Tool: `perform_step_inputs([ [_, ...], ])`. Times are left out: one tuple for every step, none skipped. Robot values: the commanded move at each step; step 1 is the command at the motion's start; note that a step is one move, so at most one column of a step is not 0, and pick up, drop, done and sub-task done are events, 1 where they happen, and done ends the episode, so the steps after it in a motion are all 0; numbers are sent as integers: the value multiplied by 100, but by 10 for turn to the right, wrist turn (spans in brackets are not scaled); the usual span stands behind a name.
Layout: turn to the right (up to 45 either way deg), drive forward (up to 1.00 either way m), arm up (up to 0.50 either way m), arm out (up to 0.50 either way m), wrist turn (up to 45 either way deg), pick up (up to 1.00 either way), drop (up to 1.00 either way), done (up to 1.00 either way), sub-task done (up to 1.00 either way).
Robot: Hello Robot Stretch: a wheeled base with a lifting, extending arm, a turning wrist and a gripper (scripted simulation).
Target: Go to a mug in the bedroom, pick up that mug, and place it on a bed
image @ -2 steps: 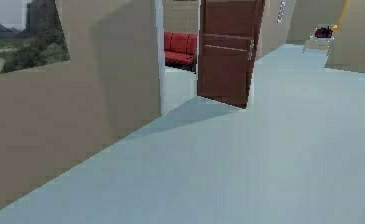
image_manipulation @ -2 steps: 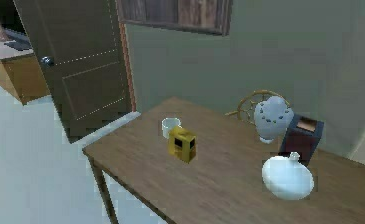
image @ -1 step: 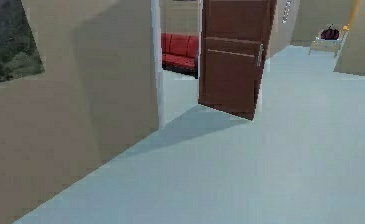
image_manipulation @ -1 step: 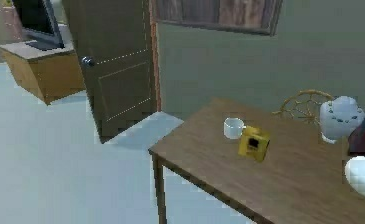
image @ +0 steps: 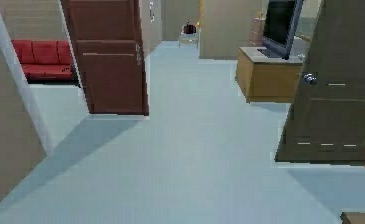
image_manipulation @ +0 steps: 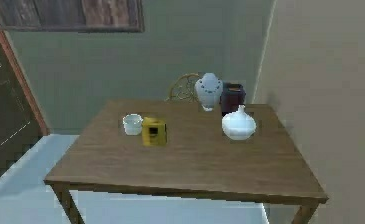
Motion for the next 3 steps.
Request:
perform_step_inputs([
  [0,10,0,0,0,0,0,0,0],
  [450,0,0,0,0,0,0,0,0],
  [300,0,0,0,0,0,0,0,0],
])
